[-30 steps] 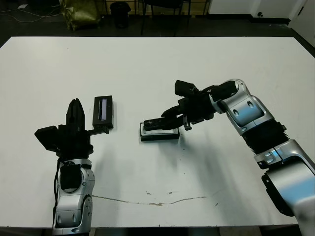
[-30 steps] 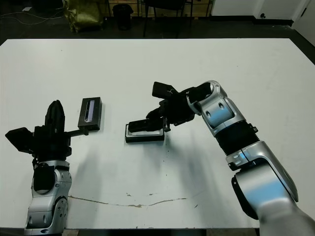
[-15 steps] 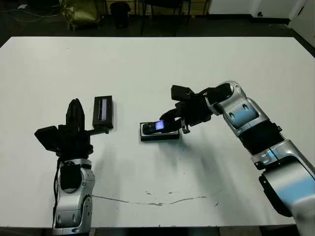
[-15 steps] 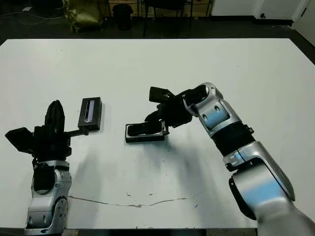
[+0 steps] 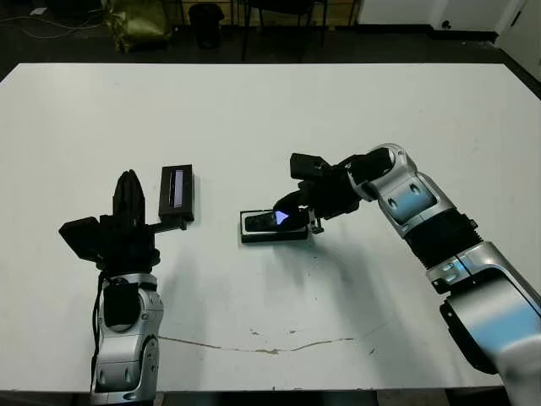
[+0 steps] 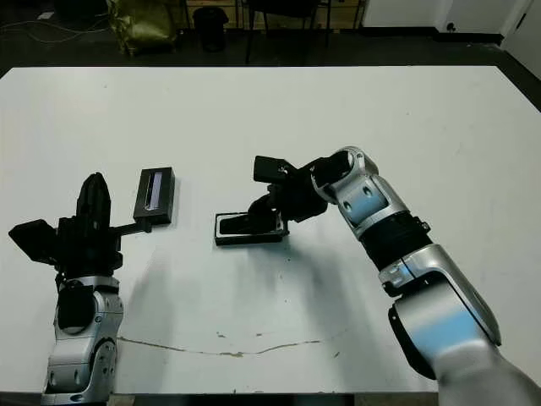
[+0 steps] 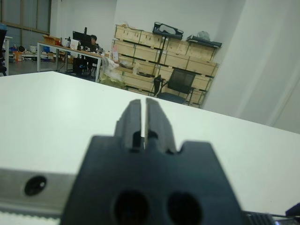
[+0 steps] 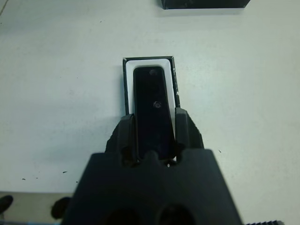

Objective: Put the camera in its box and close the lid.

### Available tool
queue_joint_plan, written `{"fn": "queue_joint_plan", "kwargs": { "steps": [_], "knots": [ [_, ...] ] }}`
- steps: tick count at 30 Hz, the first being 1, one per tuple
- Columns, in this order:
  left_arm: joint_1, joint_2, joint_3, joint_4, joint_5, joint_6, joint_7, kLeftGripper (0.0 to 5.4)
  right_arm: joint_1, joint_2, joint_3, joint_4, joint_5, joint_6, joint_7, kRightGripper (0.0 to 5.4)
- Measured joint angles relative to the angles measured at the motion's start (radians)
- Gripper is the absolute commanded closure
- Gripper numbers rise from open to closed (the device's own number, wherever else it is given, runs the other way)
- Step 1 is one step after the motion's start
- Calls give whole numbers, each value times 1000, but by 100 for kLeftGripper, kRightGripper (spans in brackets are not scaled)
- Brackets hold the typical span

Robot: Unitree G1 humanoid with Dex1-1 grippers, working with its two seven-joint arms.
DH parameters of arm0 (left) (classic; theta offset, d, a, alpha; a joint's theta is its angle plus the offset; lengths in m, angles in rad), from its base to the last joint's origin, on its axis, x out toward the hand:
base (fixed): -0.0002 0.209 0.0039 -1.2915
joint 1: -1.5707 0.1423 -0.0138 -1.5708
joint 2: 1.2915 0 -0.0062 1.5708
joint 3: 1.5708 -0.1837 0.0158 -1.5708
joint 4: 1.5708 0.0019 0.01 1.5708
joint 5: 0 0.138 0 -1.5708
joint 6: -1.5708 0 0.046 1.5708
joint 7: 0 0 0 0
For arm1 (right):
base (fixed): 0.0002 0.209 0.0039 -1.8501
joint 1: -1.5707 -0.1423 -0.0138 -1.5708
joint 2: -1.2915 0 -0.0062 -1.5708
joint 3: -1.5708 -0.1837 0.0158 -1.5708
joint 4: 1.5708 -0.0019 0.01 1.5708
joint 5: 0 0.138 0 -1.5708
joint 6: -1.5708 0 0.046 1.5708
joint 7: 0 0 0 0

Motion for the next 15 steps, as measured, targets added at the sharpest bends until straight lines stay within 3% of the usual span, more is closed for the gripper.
{"fn": "queue_joint_plan", "kwargs": {
  "steps": [11,15],
  "knots": [
    [4,-2,-1,0,0,-1,4,540,22,13,-17,-39,3,54,-24,477],
    [4,-5,-1,0,-6,3,3,540,34,12,-31,-37,5,19,-32,478]
  ]
}}
